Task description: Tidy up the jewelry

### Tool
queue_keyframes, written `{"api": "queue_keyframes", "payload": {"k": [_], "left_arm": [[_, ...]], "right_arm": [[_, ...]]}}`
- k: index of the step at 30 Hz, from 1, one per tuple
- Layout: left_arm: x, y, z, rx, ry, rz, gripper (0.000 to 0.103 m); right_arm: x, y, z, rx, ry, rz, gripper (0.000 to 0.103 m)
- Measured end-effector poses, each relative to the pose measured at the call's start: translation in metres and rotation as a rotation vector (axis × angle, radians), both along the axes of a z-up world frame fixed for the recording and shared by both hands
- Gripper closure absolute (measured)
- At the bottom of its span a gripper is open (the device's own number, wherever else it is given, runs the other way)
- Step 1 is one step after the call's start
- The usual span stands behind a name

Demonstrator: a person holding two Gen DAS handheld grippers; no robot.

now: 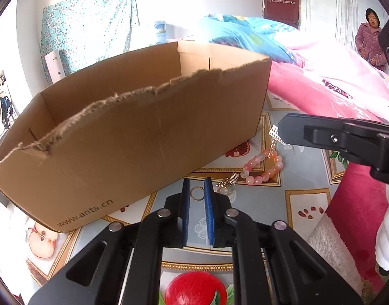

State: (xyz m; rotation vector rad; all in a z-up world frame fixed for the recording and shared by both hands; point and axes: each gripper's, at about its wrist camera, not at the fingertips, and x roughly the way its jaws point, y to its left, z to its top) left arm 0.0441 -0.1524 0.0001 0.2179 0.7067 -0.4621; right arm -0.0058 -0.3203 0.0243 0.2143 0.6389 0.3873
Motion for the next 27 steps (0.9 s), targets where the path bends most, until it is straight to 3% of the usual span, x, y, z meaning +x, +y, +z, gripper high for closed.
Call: {"api": "queue_keyframes", "payload": {"k": [9,14,21,27], "left_arm": [[-0.025,0.035,0.072,-0.129,-0.162,-0.014,0.093],[-0.001,0.047,0.098,-0.212,-0.179,0.009,0.093],[0.062,0.047,0.092,-0.255,-0.078,0.029,0.092],[0.105,0.039,0.070,-0.249,0.037,0.040,0.088]], "right_arm": [[-0.001,0.012,0.051,0.005,-0.142,0.046,0.103],[0.017,0.021,0.073,0.019,-0.211,0.075,0.103],[0.067,0.027,0.068,0.023,-0.177,0.082,0.103],[0.108,0.026,0.046,0.035,-0.068,0.074,0.098]]}}
